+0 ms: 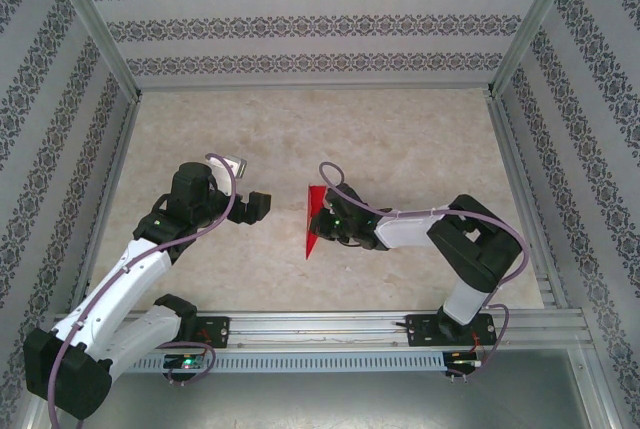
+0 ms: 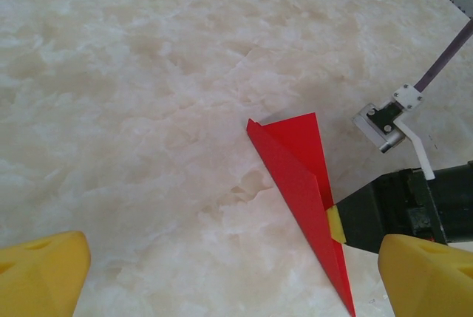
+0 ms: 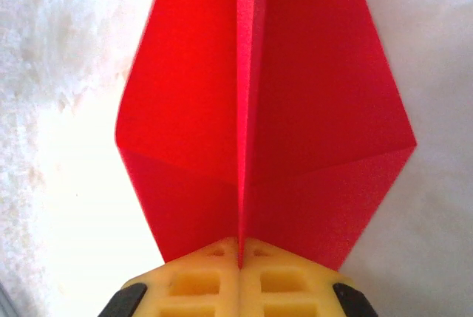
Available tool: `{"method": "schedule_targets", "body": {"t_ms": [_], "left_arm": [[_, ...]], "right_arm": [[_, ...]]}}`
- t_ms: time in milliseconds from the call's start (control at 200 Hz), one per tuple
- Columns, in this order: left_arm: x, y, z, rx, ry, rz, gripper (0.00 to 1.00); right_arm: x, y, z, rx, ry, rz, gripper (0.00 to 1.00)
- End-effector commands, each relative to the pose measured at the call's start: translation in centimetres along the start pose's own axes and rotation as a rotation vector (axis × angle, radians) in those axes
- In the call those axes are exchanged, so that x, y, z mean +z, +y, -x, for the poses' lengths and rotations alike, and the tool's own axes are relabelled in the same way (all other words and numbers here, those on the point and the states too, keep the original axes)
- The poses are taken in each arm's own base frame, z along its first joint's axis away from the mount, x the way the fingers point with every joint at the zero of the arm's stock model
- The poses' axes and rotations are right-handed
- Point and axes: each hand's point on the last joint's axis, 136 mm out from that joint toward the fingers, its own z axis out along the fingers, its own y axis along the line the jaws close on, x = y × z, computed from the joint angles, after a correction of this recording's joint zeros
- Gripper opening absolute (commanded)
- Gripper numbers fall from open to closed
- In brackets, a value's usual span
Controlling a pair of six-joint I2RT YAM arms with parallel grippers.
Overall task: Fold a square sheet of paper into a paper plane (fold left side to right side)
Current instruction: Pick up the paper plane at the center of the table.
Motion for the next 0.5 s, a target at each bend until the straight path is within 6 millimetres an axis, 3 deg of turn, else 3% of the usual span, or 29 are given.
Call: {"method": "schedule_targets", "body": {"t_ms": [0,160,495], "left_arm": [[-0.4,0.5,0.0,0.017,-0.002,0.019,1.00],[-0.7,0.5,0.2,0.023,-0.012,0.022,1.00],[-0.9,0.6,0.4,0.023,-0.025,0.030,1.00]], "right_arm": [[-1.9,1.5,0.6,-0.028,-0.034,0.013,0.00],[-4.5,0.9,0.9,-0.079,-0.038,-0.090,0.00],[-11.6,-2.4,2.3,-0.212,-0.020,-0.452,0.00]]}}
